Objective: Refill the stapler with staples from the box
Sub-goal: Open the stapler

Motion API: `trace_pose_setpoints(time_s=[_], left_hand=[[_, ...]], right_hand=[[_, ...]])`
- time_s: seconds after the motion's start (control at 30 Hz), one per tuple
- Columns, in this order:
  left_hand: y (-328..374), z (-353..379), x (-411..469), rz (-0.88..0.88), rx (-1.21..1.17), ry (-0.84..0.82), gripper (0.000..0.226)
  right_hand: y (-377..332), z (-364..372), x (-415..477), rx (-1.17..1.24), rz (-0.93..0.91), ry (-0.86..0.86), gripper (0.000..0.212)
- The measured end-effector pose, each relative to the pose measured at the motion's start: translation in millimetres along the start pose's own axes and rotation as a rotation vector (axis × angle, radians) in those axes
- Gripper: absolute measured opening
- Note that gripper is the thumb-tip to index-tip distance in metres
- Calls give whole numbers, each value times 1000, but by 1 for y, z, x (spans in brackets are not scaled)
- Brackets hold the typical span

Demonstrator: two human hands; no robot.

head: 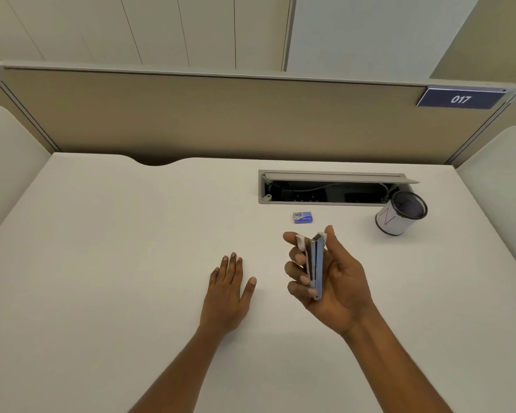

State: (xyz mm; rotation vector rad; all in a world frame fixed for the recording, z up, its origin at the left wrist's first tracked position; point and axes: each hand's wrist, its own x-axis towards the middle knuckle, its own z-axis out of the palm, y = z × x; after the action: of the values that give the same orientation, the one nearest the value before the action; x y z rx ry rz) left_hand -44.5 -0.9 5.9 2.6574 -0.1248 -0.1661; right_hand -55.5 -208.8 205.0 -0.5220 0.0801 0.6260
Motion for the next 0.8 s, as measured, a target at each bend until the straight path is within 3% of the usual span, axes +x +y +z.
trace_pose_setpoints(time_s=[0.17,0.27,0.53,0.8], left_hand=[[1,-1,1,-10,14,-35,76],[1,-1,1,-9,21,-54,83],[-1,1,3,-5,28,-69,81],[-3,4,3,3,96,-83,83]], right_hand=[[6,9,-12,116,17,-103,37],[10,11,-17,131,-2,-74,29],[11,13,-27,108,-13,-73,39],[9,11,-33,107,3,-75,31]])
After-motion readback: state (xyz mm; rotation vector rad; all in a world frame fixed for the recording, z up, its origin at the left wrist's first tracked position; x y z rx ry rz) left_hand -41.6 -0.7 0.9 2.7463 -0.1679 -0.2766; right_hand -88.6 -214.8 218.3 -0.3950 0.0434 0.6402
